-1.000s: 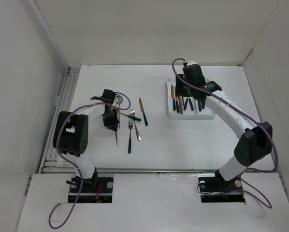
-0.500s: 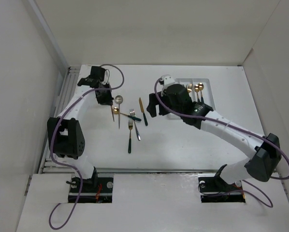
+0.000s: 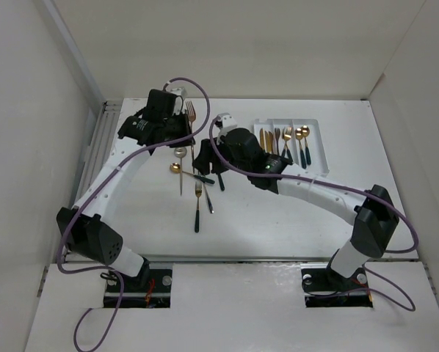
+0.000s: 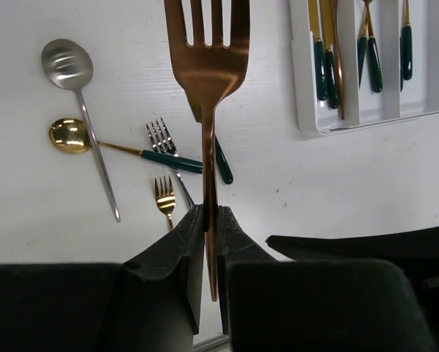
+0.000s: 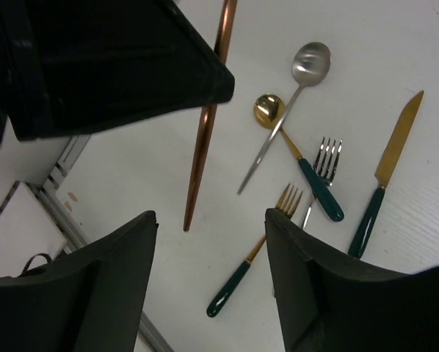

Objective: Sort the eating utensils into containers

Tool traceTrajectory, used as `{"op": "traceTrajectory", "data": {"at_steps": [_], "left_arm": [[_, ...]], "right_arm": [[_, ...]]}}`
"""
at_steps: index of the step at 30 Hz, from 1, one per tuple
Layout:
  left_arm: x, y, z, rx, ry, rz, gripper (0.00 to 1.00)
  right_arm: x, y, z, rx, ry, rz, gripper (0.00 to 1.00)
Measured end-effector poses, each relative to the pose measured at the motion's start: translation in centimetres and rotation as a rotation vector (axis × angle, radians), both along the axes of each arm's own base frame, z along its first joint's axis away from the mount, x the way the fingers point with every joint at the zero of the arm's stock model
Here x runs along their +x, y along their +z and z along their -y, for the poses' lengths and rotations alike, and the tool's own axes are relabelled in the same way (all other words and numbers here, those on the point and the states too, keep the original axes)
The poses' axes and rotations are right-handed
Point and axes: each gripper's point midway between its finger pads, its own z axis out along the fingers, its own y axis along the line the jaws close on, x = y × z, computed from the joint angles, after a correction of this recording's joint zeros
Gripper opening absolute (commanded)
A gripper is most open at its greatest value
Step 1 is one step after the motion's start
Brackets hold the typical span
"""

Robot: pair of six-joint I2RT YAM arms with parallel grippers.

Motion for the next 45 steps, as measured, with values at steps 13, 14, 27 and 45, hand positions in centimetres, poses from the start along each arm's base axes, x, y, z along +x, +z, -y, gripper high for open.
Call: {"op": "traceTrajectory", "data": {"at_steps": [13, 14, 27, 45], "left_arm": [[-2.1, -0.3, 0.0, -0.03, -0.006, -0.03, 0.0], [-2.2, -0.3, 0.0, -0.031, -0.006, -0.032, 0.0], [-1.4, -1.1, -1.2, -0.009, 0.026, -0.008, 1.0], [-1.8, -7.4, -4.9, 0.106, 0.101, -0.124, 1.0]], "right_arm": [[1.3, -2.6, -2.9, 0.087, -0.02, -0.077, 0.34], [1.3, -2.8, -3.1, 0.088, -0.018, -0.083, 0.29], [3.1, -3.4, -0.3, 0.076, -0.083, -0.103, 0.0], [13.2, -13.1, 30.2, -0.588, -0.56, -0.243, 0.0]]}}
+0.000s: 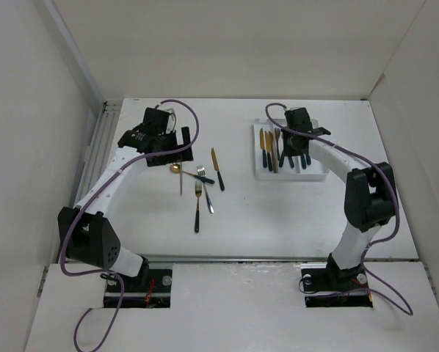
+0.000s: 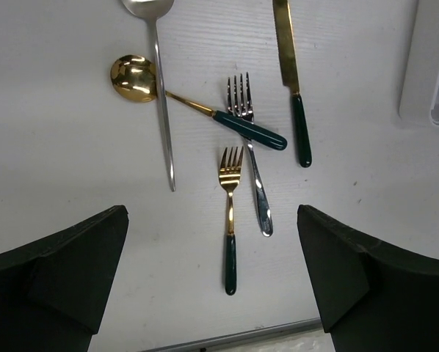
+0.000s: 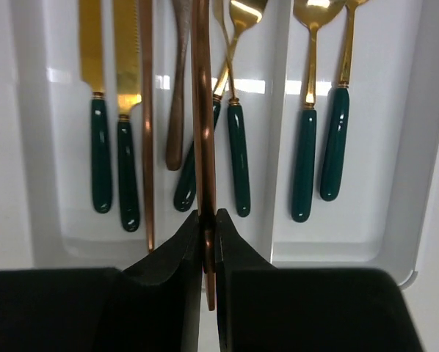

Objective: Sort the eating utensils into containers

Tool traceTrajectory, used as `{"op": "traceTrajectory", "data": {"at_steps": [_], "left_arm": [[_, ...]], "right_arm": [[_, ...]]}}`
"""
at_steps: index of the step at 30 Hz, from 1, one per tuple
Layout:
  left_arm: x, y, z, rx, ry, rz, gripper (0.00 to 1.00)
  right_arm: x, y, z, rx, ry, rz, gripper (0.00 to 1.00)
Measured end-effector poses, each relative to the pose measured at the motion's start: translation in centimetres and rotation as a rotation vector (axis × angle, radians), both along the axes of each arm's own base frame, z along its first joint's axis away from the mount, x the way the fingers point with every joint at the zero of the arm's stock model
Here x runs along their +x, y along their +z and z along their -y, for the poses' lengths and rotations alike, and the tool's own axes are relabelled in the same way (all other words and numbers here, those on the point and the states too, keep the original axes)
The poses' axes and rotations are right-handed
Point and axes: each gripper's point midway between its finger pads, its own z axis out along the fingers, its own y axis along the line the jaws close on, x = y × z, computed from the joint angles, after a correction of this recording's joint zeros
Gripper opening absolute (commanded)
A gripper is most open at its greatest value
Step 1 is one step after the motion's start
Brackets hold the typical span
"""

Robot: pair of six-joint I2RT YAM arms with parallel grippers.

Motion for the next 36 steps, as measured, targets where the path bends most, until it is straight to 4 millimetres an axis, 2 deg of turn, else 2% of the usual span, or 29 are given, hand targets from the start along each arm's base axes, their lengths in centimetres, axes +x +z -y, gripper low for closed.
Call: {"op": "traceTrajectory", "data": {"at_steps": [5, 6, 9, 10, 13, 15, 18, 21, 23, 25, 27, 30, 31, 33, 36], "left_arm": [[0.2, 0.0, -0.2, 0.01, 0.005, 0.008, 1.0], [0.2, 0.0, -0.2, 0.011, 0.006, 0.008, 1.0], [0.3, -0.3, -0.2, 0.012, 0.006, 0.012, 1.0], [0.3, -0.5, -0.3, 0.015, 0.007, 0.009, 1.0], [-0.2, -1.5, -0.5, 0.027, 0.009, -0.013, 1.0], [-0.6, -2.3, -0.7, 0.035, 0.012, -0.031, 1.0], [-1.3, -3.9, -1.0, 0.052, 0.017, -0.067, 0.93], [-1.6, -6.0, -1.4, 0.078, 0.026, -0.112, 0.73], [-1.6, -7.7, -1.7, 0.105, 0.032, -0.148, 0.64], [-1.3, -9.4, -2.1, 0.141, 0.04, -0.183, 0.6], [-0.9, -11.3, -2.4, 0.178, 0.045, -0.214, 0.57], [-0.2, -13.4, -2.9, 0.221, 0.053, -0.242, 0.48], [0.0, -13.7, -2.9, 0.225, 0.053, -0.243, 0.44], [0.7, -13.8, -2.7, 0.226, 0.054, -0.23, 0.35], [2.0, -13.5, -2.2, 0.221, 0.048, -0.2, 0.37]], "right_arm": [[0.5, -3.9, 1.2, -0.078, -0.002, -0.084, 0.0], [0.6, -4.5, 1.3, -0.087, 0.001, -0.097, 0.03], [0.7, -5.8, 1.3, -0.103, 0.008, -0.126, 0.29], [0.7, -6.0, 1.4, -0.107, 0.009, -0.13, 0.42], [0.8, -5.7, 1.4, -0.114, 0.011, -0.128, 0.57], [1.1, -5.3, 1.4, -0.114, 0.008, -0.12, 0.63], [1.4, -4.4, 1.5, -0.115, -0.005, -0.1, 0.65], [0.9, -2.6, 1.7, -0.102, -0.027, -0.078, 0.65], [0.7, -0.2, 1.7, -0.081, -0.04, -0.034, 0.65], [0.5, 2.5, 1.5, -0.06, -0.055, 0.025, 0.65], [-0.1, 6.7, 0.7, -0.024, -0.05, 0.121, 0.65], [-1.2, 10.2, -1.0, 0.021, -0.026, 0.205, 0.65], [-1.6, 10.9, -1.6, 0.035, -0.017, 0.223, 0.65], [-2.5, 10.9, -2.1, 0.047, -0.006, 0.225, 0.65], [-3.3, 9.3, -1.8, 0.04, -0.016, 0.191, 0.65]]}}
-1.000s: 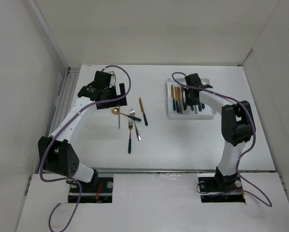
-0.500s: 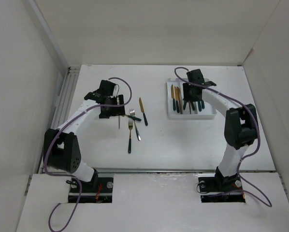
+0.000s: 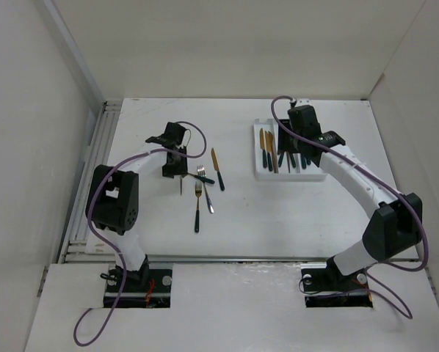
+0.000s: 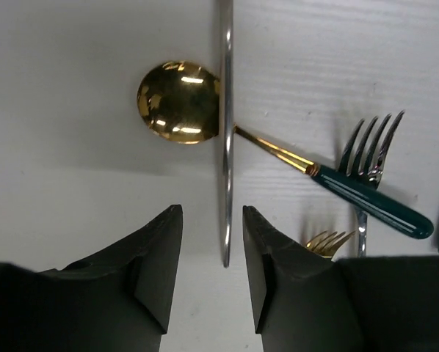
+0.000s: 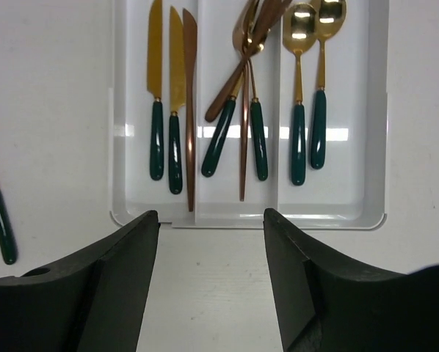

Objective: Sort the eating utensils into containers

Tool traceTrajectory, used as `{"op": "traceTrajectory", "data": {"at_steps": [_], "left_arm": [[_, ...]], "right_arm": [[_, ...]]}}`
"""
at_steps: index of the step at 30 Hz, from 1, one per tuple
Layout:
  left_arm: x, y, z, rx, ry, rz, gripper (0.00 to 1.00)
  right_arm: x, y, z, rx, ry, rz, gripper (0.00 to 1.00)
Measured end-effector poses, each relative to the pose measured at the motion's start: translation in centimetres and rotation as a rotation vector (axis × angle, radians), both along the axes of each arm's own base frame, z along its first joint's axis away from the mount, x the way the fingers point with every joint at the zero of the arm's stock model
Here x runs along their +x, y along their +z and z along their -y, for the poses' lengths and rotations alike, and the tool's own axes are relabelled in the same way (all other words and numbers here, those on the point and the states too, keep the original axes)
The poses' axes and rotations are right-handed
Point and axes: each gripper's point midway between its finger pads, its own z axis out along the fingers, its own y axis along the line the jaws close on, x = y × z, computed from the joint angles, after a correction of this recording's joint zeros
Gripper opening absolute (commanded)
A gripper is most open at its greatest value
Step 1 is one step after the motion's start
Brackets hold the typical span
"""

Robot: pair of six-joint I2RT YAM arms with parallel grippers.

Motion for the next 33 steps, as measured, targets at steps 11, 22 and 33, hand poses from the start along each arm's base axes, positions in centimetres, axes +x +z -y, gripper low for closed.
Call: {"op": "traceTrajectory", "data": {"at_steps": [11, 22, 33], "left_arm": [[2.3, -2.5, 1.2, 0.004, -0.014, -0.016, 0.3], [3.0, -2.4, 1.8, -0.064, -0.021, -0.036, 0.0], [2.5, -0.2, 2.7, -0.275, -0.036, -0.107, 0.0]], "right_arm": [[-0.6, -1.4, 0.6, -0.016, -0.021, -0.037, 0.65], [-0.6, -1.2, 0.9, -0.021, -0.035, -0.029, 0.65], [-2.2, 1.8, -1.4, 0.055, 0.037, 0.06, 0.54]]}}
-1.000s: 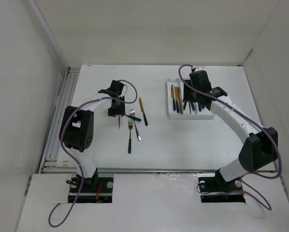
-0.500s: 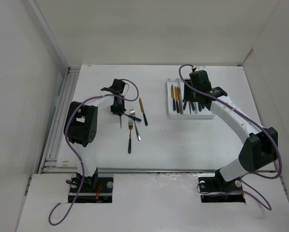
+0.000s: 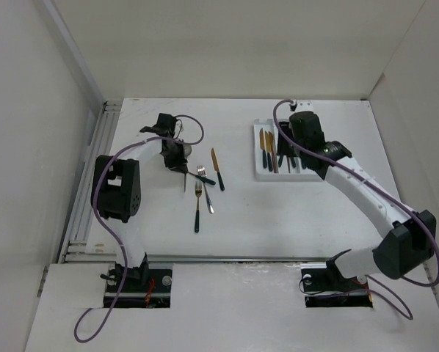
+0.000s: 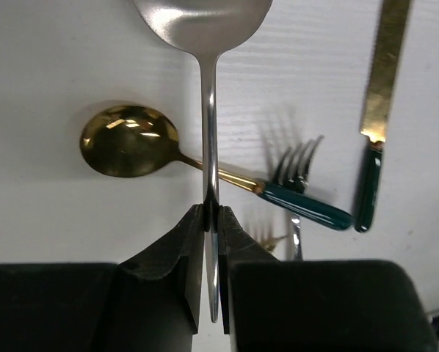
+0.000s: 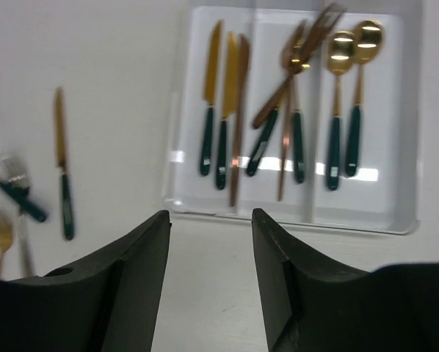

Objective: Sort the eating utensils into containers

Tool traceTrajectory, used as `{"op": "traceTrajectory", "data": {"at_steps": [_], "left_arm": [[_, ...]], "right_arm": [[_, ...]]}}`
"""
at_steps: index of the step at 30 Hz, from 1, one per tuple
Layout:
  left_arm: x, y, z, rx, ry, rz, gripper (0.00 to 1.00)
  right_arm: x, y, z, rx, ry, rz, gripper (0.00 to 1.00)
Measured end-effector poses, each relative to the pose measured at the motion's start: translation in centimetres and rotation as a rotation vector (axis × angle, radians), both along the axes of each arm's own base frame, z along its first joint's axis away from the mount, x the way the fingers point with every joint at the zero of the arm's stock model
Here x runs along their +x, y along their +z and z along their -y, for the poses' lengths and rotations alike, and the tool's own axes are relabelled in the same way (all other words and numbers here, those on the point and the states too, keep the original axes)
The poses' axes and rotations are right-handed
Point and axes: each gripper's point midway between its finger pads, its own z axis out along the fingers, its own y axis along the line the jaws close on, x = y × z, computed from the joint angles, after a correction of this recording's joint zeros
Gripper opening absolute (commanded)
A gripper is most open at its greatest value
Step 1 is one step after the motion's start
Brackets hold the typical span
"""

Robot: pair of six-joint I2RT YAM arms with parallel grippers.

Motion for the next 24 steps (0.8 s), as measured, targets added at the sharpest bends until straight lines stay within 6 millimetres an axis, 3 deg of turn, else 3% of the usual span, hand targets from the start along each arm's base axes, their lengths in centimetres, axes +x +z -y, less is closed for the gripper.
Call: {"op": "traceTrajectory", "data": {"at_steps": [4, 8, 12, 17, 24], "left_arm": [[0.2, 3.3, 1.1, -0.055, -0.024, 0.071, 0.0], [1.0, 9.5, 2.5, -0.118, -0.059, 0.227, 0.0], [1.2, 14.7, 4.2, -0.185, -0.103, 0.356, 0.0], [0.3, 15.9, 5.5, -0.219, -0.126, 0.366, 0.0], [-0.7, 15.6, 6.4, -0.225, -0.132, 0.332, 0.0]], "right_arm": [[-2.8, 0.5, -5.5, 0.112, 0.181, 0.065, 0.62], [-5.8, 0.4, -12.9, 0.254, 0.39, 0.077, 0.63], [-6.3, -0.3, -18.7, 0.341, 0.509, 0.059, 0.63], [-5.7, -0.7, -24.3, 0.455, 0.589, 0.013, 0.63], [-5.4, -0.2, -27.1, 0.606, 0.59, -0.023, 0.57]]}}
